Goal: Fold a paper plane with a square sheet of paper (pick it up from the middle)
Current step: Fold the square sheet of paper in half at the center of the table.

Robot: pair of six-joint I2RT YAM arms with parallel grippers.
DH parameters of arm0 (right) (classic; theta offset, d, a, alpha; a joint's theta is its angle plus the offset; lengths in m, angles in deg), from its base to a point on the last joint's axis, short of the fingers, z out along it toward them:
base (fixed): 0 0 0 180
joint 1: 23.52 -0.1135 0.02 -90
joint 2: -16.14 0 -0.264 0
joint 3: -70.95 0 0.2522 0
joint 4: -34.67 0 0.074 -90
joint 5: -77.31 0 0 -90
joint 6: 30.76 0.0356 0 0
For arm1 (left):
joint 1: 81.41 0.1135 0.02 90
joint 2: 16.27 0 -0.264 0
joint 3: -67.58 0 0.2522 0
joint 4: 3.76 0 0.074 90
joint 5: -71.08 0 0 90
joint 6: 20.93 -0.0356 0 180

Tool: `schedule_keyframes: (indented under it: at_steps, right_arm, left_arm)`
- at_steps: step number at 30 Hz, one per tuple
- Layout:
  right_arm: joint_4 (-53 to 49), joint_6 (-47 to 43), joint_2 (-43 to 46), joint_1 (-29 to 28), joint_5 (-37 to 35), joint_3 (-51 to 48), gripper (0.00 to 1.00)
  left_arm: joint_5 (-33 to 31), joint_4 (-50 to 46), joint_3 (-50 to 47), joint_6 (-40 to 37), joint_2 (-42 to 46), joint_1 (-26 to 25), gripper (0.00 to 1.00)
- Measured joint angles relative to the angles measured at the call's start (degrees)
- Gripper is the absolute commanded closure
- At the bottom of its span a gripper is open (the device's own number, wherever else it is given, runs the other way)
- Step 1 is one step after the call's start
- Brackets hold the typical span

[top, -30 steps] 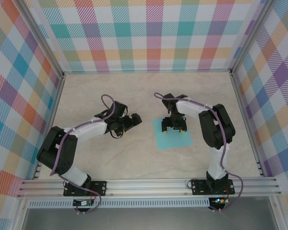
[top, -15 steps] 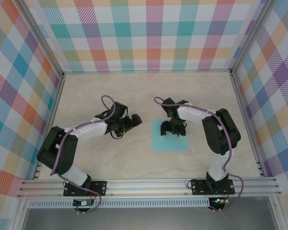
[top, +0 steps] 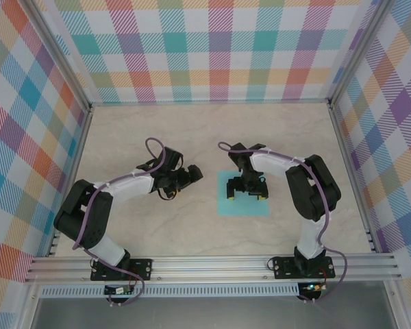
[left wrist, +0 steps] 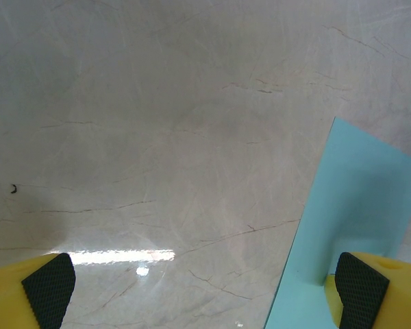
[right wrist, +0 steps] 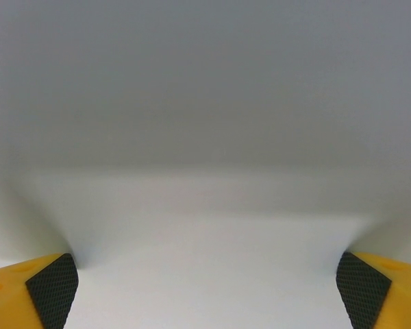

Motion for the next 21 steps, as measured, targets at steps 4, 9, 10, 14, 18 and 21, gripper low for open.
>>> schedule_keyframes:
  at_steps: [4, 9, 10, 14, 18, 21]
  right_arm:
    - [-0.4, 0.9, -0.3, -1.1, -0.7, 1.3, 0.00]
    - [-1.0, 2.3, -0.3, -2.0, -1.6, 1.5, 0.00]
    - [-1.0, 2.5, -0.3, -2.1, -1.5, 1.5, 0.00]
    - [0.4, 2.8, -0.9, -2.1, 0.1, 1.2, 0.00]
    - [0.7, 3.0, -1.5, -2.1, -0.2, 1.0, 0.00]
    - [0.6, 3.2, -2.0, -2.1, -0.5, 1.2, 0.00]
  left_arm:
    - [0.0, 0.2, 0.0, 0.0, -0.6, 0.0, 0.00]
    - [0.0, 0.2, 0.0, 0.0, -0.7, 0.0, 0.00]
    - [0.0, 0.2, 0.0, 0.0, -0.7, 0.0, 0.00]
    - [0.0, 0.2, 0.0, 0.0, -1.0, 0.0, 0.00]
    - [0.0, 0.2, 0.0, 0.0, -1.2, 0.0, 0.00]
    - [0.0, 0.2, 0.0, 0.0, -1.2, 0.0, 0.00]
